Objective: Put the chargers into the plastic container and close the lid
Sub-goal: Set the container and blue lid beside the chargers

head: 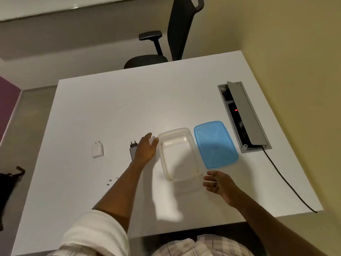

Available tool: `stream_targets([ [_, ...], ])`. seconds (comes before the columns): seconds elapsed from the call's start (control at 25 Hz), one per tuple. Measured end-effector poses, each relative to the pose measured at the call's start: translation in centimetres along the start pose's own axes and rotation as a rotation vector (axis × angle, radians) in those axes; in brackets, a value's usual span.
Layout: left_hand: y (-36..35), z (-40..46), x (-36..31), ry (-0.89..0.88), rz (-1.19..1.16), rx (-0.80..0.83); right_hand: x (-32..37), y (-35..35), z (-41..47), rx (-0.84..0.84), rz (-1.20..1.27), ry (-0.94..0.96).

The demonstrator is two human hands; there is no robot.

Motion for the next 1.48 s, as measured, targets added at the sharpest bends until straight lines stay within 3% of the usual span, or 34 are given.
stream_targets([
  [0.16, -1.2, 1.7, -2.0, -0.02, -0.101, 0.24, -0.6, -1.3, 0.1, 0.027, -0.028, -0.056],
  [0.28, -1.6, 2.4, -1.9, -0.009, -0.151, 0.32, -0.7, -1.8, 0.2, 0.057, -0.015, -0.062],
  [0.68, -1.5, 0.5, 5.8, 0.206, -0.305, 0.252, 2.3, -3.1, 1.4, 0.082, -0.053, 0.059],
  [1.28, -5.8, -9.2, 8.7, 0.241, -0.515, 0.42, 10.4, -5.6, 5.0, -0.037, -0.254, 0.232],
  [1.36, -5.6, -9.3, 9.4, 0.236, -0.495, 0.389, 10.8, -5.4, 4.3, -0.105, -0.399, 0.329],
  [1.48, -4.8, -9.7, 11.2, 0.224, -0.428, 0.312, 12.3, -5.6, 1.4, -0.244, -0.492, 0.617],
])
Point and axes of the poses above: each hand's wrist, its own z-axis towards the middle knuckle, its own y-axis out of the back of the hand, x = y × z, the point moved 10 cm from there along z, towards the middle knuckle, and after that the axes turned 12 degrees about z, right-handed, at the moved point
